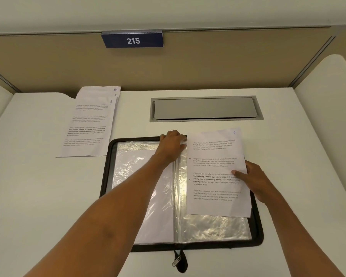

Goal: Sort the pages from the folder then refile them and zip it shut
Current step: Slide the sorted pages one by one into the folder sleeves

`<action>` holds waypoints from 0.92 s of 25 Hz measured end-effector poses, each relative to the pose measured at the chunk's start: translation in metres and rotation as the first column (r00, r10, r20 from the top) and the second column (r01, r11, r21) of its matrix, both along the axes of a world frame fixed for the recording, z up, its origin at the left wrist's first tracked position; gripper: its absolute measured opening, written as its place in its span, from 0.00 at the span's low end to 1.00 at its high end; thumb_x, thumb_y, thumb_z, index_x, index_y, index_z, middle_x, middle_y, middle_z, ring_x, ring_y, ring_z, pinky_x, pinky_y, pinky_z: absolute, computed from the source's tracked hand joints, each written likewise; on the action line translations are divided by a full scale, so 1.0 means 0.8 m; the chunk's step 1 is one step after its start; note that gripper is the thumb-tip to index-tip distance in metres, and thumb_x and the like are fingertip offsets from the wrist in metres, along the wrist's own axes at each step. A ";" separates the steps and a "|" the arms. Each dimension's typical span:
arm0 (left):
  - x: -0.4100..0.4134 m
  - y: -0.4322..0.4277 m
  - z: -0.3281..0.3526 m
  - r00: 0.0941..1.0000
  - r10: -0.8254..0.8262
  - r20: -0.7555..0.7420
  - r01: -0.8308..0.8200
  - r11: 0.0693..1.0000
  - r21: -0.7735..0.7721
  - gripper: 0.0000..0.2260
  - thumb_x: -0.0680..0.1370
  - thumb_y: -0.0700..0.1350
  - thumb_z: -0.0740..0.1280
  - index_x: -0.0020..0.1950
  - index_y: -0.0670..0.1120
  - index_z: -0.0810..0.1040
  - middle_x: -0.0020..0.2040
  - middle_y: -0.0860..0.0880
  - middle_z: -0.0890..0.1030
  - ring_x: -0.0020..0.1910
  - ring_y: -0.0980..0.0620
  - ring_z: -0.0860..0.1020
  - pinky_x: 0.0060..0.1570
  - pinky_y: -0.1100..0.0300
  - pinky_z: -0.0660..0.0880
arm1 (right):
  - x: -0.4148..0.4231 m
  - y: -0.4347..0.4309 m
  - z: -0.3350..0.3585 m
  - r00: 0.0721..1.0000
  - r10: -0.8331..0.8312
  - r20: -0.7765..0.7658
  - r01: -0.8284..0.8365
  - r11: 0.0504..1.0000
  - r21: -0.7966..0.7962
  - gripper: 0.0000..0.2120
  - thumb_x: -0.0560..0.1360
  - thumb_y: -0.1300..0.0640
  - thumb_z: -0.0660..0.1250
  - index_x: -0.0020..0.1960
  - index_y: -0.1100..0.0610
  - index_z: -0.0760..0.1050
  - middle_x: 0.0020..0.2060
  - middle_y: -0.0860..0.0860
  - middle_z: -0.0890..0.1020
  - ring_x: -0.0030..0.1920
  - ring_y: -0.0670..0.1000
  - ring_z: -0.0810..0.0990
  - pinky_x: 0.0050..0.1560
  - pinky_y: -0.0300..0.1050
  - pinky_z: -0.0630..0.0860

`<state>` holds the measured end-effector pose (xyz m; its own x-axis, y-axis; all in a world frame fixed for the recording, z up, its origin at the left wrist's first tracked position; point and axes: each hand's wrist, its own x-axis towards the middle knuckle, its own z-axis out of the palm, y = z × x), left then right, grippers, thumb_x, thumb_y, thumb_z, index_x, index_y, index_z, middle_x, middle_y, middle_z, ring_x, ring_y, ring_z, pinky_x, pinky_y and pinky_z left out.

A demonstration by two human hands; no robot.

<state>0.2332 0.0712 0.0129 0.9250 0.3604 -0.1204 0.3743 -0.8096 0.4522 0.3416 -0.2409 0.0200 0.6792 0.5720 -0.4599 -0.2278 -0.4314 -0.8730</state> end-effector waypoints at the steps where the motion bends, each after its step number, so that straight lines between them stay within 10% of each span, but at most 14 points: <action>1: 0.005 0.002 0.000 0.999 -0.042 -0.003 0.042 0.999 -0.012 0.17 0.82 0.45 0.67 0.71 0.50 0.78 0.63 0.46 0.77 0.66 0.45 0.72 0.64 0.48 0.63 | 0.000 -0.001 0.001 1.000 -0.016 0.021 0.017 1.000 -0.014 0.15 0.79 0.60 0.72 0.64 0.51 0.80 0.56 0.48 0.87 0.53 0.51 0.87 0.56 0.53 0.82; 17: 0.021 -0.009 -0.003 0.955 -0.191 0.227 0.155 0.974 0.166 0.01 0.79 0.43 0.72 0.49 0.48 0.84 0.45 0.50 0.84 0.49 0.47 0.77 0.54 0.53 0.65 | 0.056 -0.018 0.086 0.872 -0.406 0.273 0.361 0.911 0.201 0.15 0.80 0.62 0.71 0.66 0.54 0.79 0.49 0.38 0.86 0.56 0.45 0.84 0.50 0.34 0.81; 23: 0.002 -0.016 -0.020 0.930 -0.187 0.315 0.124 0.970 0.209 0.01 0.79 0.45 0.74 0.48 0.49 0.86 0.46 0.53 0.86 0.48 0.48 0.78 0.50 0.54 0.62 | 0.081 0.066 0.161 0.786 -0.378 0.489 0.211 0.908 0.362 0.11 0.81 0.60 0.70 0.63 0.54 0.80 0.55 0.45 0.85 0.56 0.45 0.84 0.55 0.39 0.81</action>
<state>0.2352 0.0586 -0.0034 0.9468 0.1956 0.2553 0.0921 -0.9255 0.3675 0.4061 -0.1879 0.1490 0.9217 0.3463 0.1749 0.2374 -0.1469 -0.9602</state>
